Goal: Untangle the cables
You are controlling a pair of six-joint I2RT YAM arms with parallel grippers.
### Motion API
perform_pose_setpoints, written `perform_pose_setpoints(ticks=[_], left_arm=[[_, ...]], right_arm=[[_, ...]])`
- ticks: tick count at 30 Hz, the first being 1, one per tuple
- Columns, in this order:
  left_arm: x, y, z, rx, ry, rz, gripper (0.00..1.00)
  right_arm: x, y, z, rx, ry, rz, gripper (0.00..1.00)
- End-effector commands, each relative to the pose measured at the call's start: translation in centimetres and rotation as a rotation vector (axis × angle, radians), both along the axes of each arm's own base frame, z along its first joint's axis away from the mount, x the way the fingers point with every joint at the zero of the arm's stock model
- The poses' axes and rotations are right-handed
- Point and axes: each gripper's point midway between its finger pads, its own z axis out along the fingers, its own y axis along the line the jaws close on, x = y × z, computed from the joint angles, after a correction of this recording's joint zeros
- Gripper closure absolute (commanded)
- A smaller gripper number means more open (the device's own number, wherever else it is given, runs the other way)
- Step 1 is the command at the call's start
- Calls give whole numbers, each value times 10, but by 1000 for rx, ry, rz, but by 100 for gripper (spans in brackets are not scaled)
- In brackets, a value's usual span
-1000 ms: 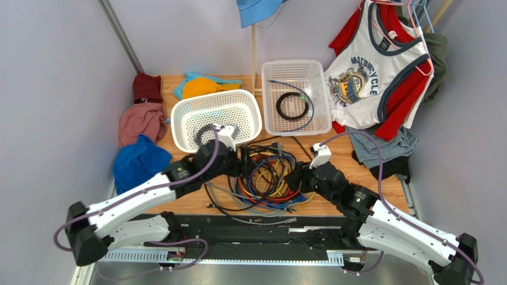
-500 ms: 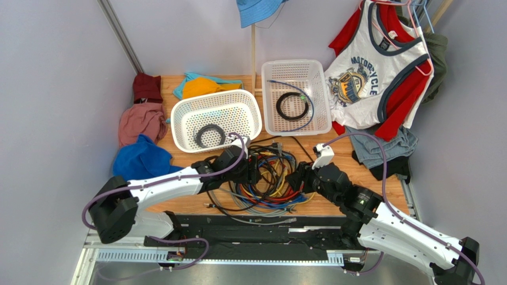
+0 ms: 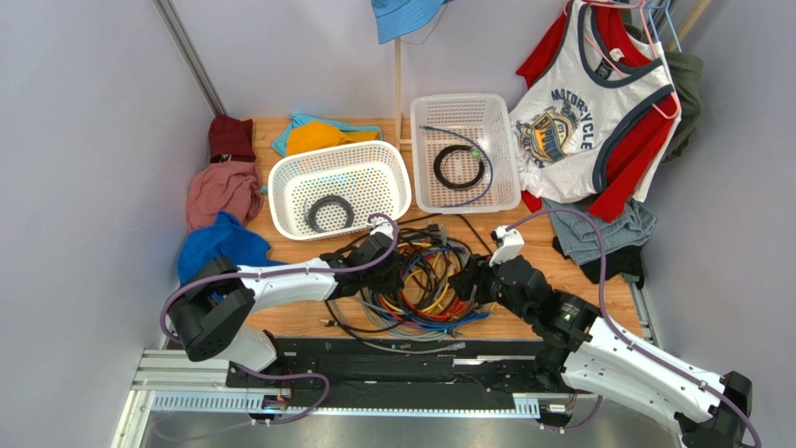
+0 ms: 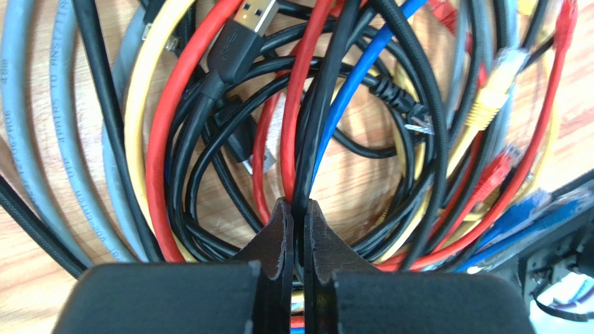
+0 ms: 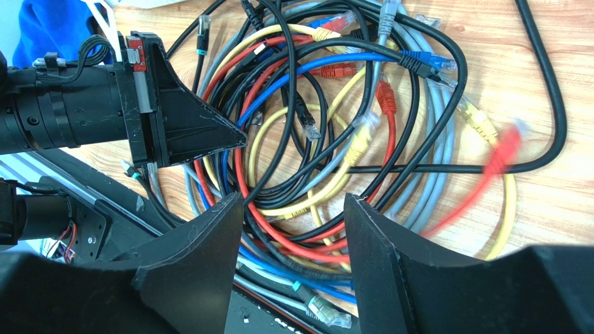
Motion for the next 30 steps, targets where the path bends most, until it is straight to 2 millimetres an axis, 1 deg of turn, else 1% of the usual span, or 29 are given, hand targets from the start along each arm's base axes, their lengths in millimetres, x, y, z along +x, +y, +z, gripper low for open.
perform_pose_setpoints(ticks=[1,2,3,4,5,6,7,8,10,11,12,13,14,16,17,20,22,24,25,26,27,28,30], left_arm=[[-2,-15,27,-83,-35,-64,100],[1,-14,52,-119,-90,-62,100],[-1,-8,61,-109,-101,-62,100],[-1,-3,76,-118,-130,-59,100],[3,1,116,-171,-220,-53,100],[0,10,129,-163,-243,-52,100],[0,16,149,-183,-287,-48,100],[0,27,190,-232,-382,-35,100],[-3,45,218,-236,-442,-14,100],[-4,55,250,-265,-513,0,100],[-6,64,254,-243,-516,7,100],[-8,69,263,-242,-534,9,100],[-8,75,283,-249,-577,14,100],[-10,83,289,-218,-586,12,100],[-9,85,299,-208,-609,8,100],[-5,87,296,-146,-598,1,100],[-2,86,287,-99,-579,-4,100],[2,91,276,-36,-556,14,100],[6,90,267,3,-538,18,100],[8,96,262,47,-527,33,100],[10,97,256,77,-514,34,100],[13,96,249,110,-500,36,100],[13,95,240,138,-481,25,100]], right_arm=[[1,1,11,22,-29,1,41],[1,1,13,27,-33,0,41],[1,0,15,29,-36,-1,41],[1,-1,17,31,-42,-3,41],[1,-2,19,36,-47,-4,41],[1,-3,22,40,-54,-8,42],[1,-4,22,40,-57,-8,42],[1,-5,24,40,-62,-8,42],[1,-3,28,51,-70,-3,42],[1,-3,31,56,-74,0,42],[1,-2,34,64,-81,0,42],[0,0,37,75,-81,11,42],[0,1,40,81,-87,16,42],[-1,3,45,96,-94,28,42],[-2,4,49,107,-100,31,42],[-3,4,58,126,-115,35,42],[-3,1,62,127,-124,31,42],[-3,-3,66,125,-134,24,42],[-3,-4,67,123,-138,22,42],[-3,-6,71,129,-147,17,42],[-4,-7,72,129,-149,17,42],[-4,-8,72,128,-150,14,42],[-4,-6,74,138,-157,21,42]])
